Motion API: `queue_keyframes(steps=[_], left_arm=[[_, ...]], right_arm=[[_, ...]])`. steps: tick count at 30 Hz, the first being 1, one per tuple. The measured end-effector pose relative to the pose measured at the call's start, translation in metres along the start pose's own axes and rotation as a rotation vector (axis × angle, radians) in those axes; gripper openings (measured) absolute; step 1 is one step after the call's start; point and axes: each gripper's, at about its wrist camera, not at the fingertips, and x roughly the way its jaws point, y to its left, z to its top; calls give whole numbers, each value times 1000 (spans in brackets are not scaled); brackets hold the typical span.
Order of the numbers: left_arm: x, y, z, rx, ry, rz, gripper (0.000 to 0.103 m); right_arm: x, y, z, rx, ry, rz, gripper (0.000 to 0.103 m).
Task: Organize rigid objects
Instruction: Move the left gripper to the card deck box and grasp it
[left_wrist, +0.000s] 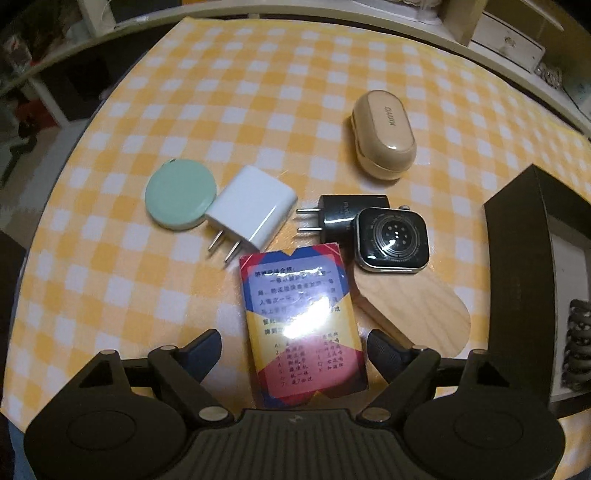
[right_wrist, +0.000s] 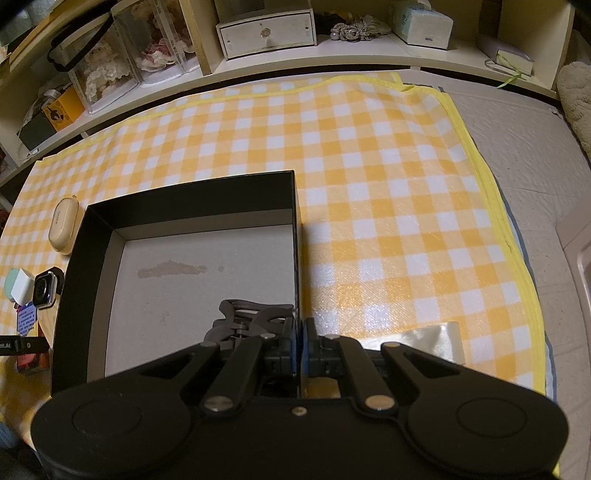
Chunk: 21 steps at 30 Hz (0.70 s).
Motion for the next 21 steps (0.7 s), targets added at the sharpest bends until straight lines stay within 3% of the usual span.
queue_keyframes(steps=[3, 7, 14, 21], left_arm=[[0, -2, -1, -5, -31, 28, 81], [-6, -3, -8, 23, -61, -2, 63], [-16, 1, -22, 2, -55, -73, 62], [-38, 11, -20, -34, -138, -89, 62]], right_arm=[[0, -2, -5, -3, 1, -3, 4], [0, -2, -5, -2, 1, -3, 4], [0, -1, -4, -1, 1, -3, 4], [0, -1, -3, -2, 2, -3, 4]])
